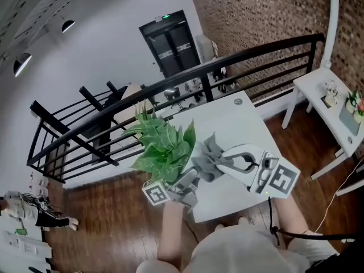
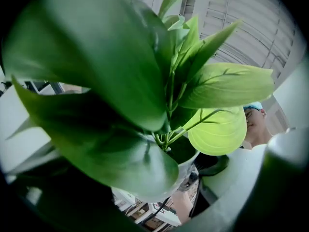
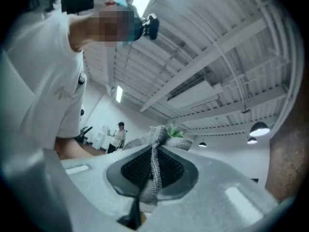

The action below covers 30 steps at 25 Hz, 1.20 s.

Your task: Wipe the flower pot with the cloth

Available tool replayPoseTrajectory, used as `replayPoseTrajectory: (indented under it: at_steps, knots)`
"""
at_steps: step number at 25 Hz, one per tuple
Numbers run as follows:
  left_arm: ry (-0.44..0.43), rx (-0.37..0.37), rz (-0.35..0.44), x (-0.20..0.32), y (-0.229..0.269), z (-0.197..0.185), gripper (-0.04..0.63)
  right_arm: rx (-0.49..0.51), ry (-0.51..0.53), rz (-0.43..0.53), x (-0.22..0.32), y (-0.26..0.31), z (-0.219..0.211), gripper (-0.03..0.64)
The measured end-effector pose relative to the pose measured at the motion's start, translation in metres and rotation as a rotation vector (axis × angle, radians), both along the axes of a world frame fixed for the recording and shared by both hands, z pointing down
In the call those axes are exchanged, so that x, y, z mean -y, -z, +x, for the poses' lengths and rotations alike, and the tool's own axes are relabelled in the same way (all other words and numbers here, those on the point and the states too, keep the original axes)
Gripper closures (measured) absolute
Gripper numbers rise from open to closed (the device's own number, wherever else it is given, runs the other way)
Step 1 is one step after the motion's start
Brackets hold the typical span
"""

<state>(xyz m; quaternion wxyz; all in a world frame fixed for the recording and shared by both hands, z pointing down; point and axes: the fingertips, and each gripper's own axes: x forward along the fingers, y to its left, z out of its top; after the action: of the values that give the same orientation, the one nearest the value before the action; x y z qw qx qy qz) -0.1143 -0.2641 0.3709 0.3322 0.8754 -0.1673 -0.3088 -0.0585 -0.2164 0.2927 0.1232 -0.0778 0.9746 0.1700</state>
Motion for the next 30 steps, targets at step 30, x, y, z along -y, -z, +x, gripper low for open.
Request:
replayPoseTrajectory:
  at_steps: [30]
  knots:
    - [-0.112, -0.192, 0.072, -0.028, 0.031, 0.018, 0.058, 0.158, -0.127, -0.447, 0.084, -0.072, 0.029, 0.604]
